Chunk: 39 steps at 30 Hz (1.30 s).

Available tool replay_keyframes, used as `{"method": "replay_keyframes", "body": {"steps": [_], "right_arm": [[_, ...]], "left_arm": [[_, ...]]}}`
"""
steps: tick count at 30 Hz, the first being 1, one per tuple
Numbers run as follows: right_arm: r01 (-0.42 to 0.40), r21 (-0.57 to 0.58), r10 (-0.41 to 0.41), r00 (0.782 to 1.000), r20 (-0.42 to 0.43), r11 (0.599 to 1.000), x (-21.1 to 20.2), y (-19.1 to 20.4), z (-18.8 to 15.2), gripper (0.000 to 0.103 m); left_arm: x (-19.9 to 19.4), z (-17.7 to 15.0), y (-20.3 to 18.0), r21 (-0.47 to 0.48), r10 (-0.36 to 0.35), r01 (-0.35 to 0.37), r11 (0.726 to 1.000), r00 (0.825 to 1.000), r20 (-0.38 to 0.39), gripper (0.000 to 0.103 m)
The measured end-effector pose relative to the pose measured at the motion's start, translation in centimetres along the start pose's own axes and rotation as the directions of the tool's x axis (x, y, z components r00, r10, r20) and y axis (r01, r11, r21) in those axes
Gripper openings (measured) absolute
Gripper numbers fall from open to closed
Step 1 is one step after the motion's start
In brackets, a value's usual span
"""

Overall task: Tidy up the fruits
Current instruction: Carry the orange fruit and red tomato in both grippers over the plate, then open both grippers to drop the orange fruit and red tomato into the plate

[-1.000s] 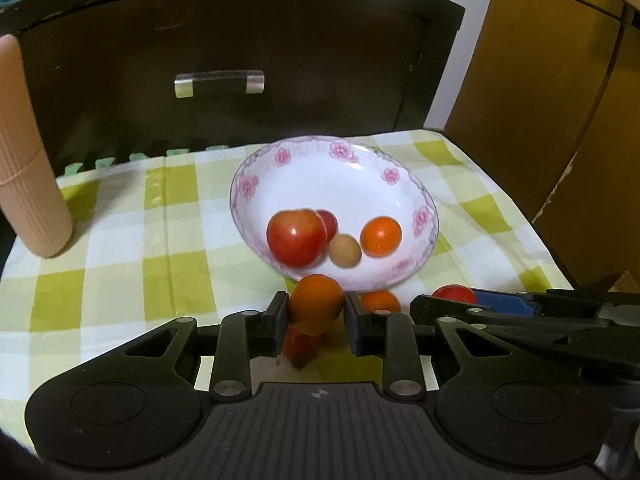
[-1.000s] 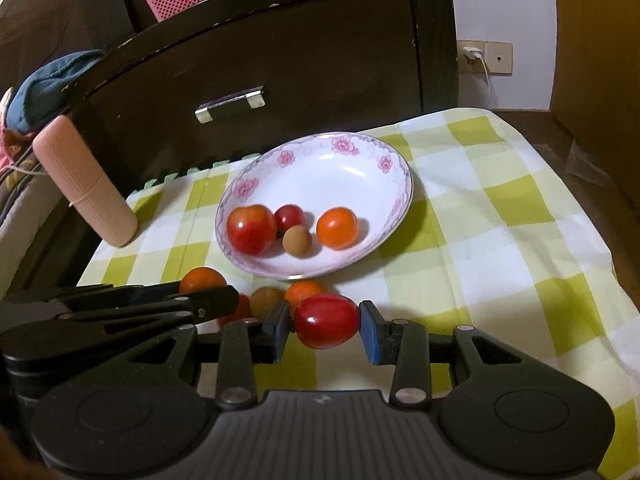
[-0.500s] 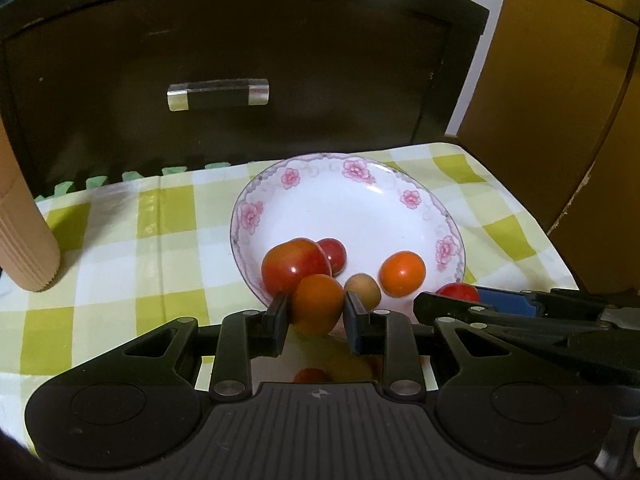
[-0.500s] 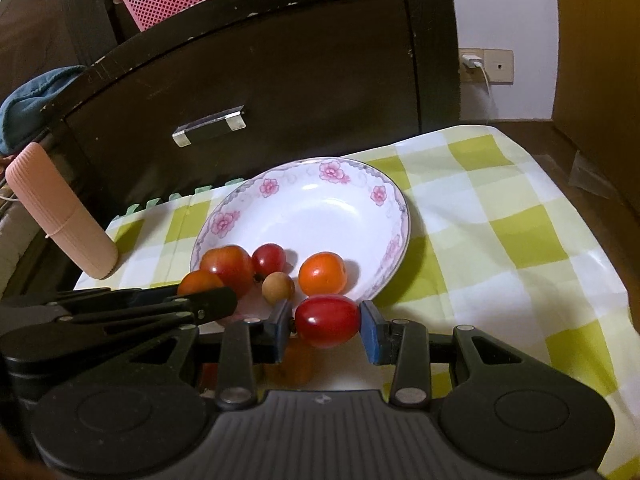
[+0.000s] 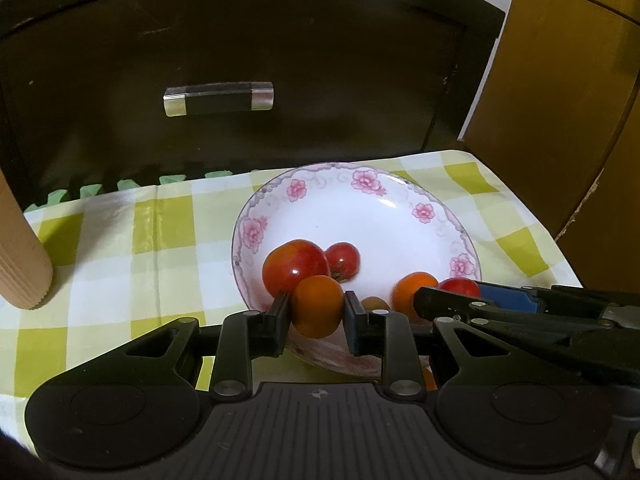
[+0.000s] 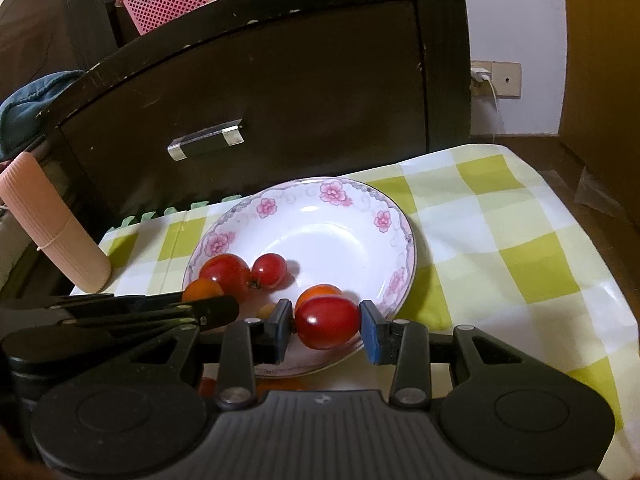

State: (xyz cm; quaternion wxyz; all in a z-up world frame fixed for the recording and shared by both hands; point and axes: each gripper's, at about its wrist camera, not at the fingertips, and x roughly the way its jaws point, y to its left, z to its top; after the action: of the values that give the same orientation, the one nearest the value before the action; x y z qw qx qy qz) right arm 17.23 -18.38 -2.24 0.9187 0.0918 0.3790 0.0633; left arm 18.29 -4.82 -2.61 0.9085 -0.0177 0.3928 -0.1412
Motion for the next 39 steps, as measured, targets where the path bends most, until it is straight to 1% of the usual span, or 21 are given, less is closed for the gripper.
{"method": "replay_keyframes", "body": {"steps": [10,16,19,23,28,39], "right_arm": [[-0.001,-0.003,0.001,1.0,0.003,1.0,1.0,-0.3,1.0,0.036],[-0.013,-0.027,0.013,1.0,-0.015,1.0,1.5,-0.2,1.8,0.036],[-0.006,-0.049,0.005,1.0,-0.017,0.999,1.8,0.0,2.0,0.036],[-0.003,-0.048,0.002,1.0,-0.015,0.999,1.9,-0.1,2.1,0.037],[-0.001,-0.057,0.001,1.0,-0.012,0.998,2.0,0.1,2.1,0.037],[-0.005,-0.039,0.004,1.0,-0.021,0.999,1.9,0.4,2.2,0.037]], "left_arm": [[1.0,1.0,0.1,-0.004,0.004,-0.004,1.0,1.0,0.006,0.034],[1.5,1.3,0.6,-0.027,-0.002,0.001,1.0,1.0,-0.009,0.034],[1.9,1.4,0.8,-0.027,0.004,-0.004,1.0,1.0,-0.016,0.034],[2.4,1.4,0.9,-0.035,0.008,-0.009,0.999,1.0,-0.029,0.034],[2.4,1.3,1.2,-0.042,0.016,-0.018,0.999,0.999,-0.031,0.036],[1.7,1.4,1.2,-0.041,0.03,-0.031,0.999,0.999,-0.028,0.038]]}}
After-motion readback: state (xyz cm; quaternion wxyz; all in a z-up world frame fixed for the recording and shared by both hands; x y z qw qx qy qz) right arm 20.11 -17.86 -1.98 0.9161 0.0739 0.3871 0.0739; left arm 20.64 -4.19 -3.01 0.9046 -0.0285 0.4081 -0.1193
